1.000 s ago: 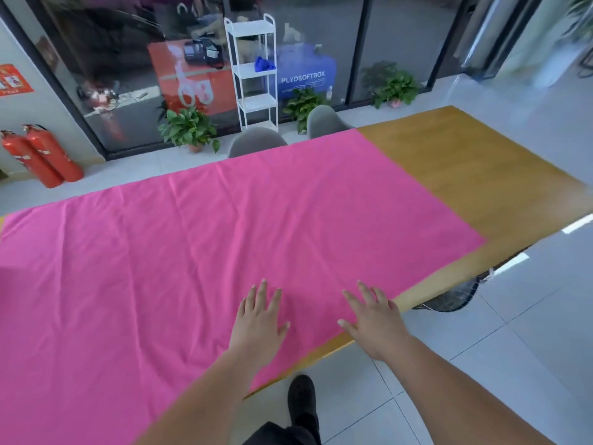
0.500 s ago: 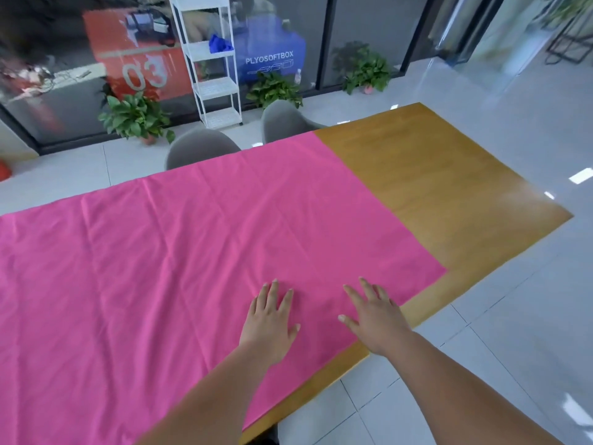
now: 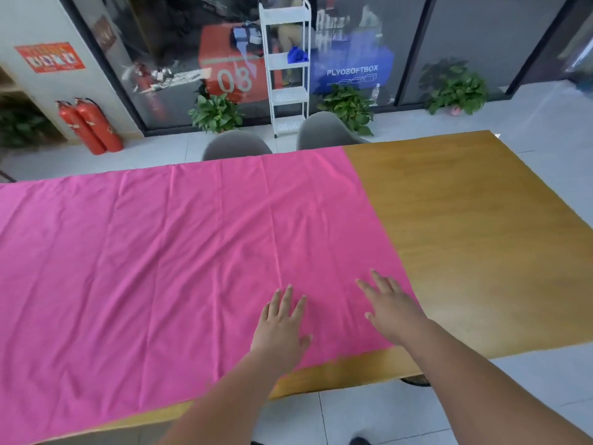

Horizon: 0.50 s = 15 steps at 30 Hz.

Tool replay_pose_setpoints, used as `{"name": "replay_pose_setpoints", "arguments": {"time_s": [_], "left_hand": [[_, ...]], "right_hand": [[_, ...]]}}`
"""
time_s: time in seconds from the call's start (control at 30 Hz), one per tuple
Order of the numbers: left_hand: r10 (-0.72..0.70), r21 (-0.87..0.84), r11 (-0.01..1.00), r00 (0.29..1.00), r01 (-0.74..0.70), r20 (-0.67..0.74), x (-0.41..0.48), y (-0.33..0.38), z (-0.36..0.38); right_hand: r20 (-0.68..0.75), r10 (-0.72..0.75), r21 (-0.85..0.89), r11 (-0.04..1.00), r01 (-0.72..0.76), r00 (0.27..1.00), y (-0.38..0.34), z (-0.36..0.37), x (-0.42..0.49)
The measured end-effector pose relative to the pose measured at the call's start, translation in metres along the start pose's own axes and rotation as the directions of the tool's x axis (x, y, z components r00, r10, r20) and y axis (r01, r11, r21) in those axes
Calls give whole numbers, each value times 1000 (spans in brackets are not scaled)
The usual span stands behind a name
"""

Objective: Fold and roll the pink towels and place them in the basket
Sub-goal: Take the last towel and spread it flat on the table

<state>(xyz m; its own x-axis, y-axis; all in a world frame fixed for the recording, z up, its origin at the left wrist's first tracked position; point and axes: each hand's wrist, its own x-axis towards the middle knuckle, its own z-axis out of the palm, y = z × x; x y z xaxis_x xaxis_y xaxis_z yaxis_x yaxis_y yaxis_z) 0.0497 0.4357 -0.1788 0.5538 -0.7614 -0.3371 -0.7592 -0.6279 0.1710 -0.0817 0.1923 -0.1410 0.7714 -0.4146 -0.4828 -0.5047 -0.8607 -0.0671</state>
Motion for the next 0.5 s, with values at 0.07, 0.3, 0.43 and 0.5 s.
{"name": "replay_pose_setpoints", "arguments": {"time_s": [0.07, 0.3, 0.43, 0.5], "left_hand": [[-22, 46, 999, 999, 21, 29, -2, 29, 8], [-124, 118, 987, 987, 112, 103, -14, 88, 21], [-131, 129, 985, 983, 115, 125, -21, 104, 23], [-133, 127, 985, 984, 117, 122, -24, 111, 26]], "right_hand": [[18, -40, -27, 999, 40, 999, 29, 10, -1], [-4, -67, 2, 998, 67, 998, 79, 37, -26], [14, -49, 16, 999, 49, 999, 89, 44, -38], [12, -39, 18, 999, 39, 999, 94, 50, -45]]}}
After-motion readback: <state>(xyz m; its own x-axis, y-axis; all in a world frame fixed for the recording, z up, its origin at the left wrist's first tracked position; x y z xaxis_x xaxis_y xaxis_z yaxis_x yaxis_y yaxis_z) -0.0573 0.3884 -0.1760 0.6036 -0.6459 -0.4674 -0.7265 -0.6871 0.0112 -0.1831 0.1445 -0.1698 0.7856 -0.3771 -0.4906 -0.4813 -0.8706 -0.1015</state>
